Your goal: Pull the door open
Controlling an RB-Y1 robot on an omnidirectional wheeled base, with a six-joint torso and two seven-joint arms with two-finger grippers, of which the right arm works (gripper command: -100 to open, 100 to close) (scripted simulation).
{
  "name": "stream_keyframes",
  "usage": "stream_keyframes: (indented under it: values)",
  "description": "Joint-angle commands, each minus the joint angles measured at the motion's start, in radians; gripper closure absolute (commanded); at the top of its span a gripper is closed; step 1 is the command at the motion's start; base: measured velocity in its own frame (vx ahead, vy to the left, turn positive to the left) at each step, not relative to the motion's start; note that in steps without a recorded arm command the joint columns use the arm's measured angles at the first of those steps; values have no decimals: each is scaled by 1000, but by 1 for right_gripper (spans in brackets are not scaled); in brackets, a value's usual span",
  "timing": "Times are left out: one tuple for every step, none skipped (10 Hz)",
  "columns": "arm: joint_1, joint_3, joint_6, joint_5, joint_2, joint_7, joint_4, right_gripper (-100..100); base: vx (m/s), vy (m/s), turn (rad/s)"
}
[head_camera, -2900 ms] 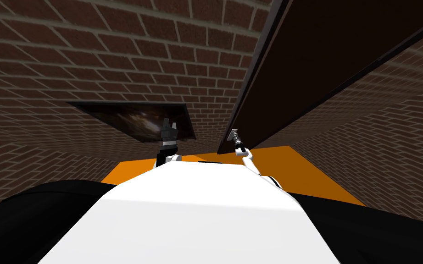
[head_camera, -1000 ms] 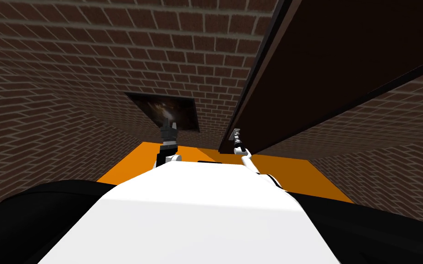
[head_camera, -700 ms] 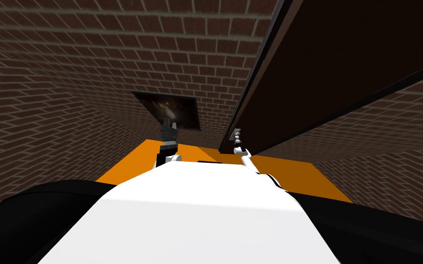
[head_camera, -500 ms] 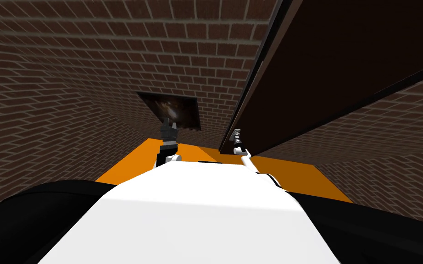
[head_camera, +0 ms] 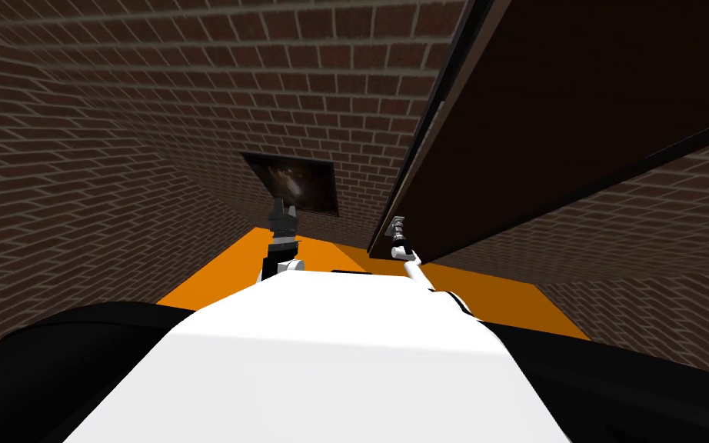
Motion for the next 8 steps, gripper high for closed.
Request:
stream_keyframes:
  values:
    - [-3, -10, -7, -45, -22, -50, 14, 100, -71, -60, 148]
    - [-3, -10, -7, -45, -22, -65, 14, 100, -62, -41, 77]
    - [-6, -5, -13, -71, -23, -101, 15, 100, -68, -33, 96]
    - [-8, -1, -19, -98, -24, -129, 17, 100, -84, -45, 148]
    - [-8, -1, -19, -98, -24, -140, 17, 100, -68, -35, 65]
    - [-10, 3, -26, -125, -25, -178, 18, 100, -62, -34, 100]
    - [-13, 7, -32, -151, -26, -212, 20, 100, -76, -54, 137]
    - [-15, 11, -38, -178, -27, -243, 21, 100, -85, -86, 175]
